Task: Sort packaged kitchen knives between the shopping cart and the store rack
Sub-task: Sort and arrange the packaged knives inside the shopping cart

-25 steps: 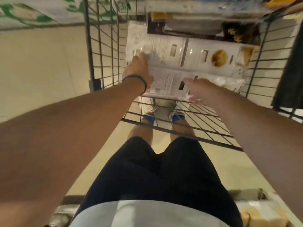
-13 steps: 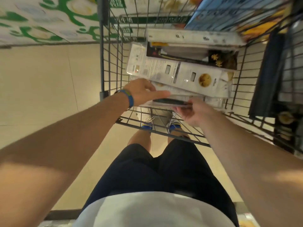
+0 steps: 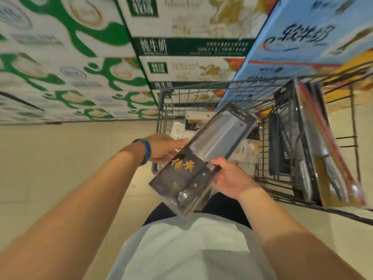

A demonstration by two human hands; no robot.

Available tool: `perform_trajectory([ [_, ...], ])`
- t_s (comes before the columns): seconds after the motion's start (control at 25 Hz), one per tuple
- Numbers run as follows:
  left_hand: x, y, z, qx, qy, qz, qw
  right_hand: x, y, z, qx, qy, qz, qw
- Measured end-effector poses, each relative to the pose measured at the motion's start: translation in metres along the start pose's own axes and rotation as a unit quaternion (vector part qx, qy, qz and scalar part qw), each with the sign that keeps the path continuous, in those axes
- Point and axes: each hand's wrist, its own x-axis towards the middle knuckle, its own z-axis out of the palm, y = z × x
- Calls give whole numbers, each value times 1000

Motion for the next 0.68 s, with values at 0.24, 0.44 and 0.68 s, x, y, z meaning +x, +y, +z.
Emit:
perform_trajectory([
  [0.24,-46,54,29,-235,214,164,934,-60,-48,63,-307,38,-138,941],
  [0.44,-63,98,66,-421,252,250,835,-95,-72,55,-296,122,-318,892],
  [0.68,-80,154,103,-378,255,246,855,-140,-99,20,-307,182,-369,858],
])
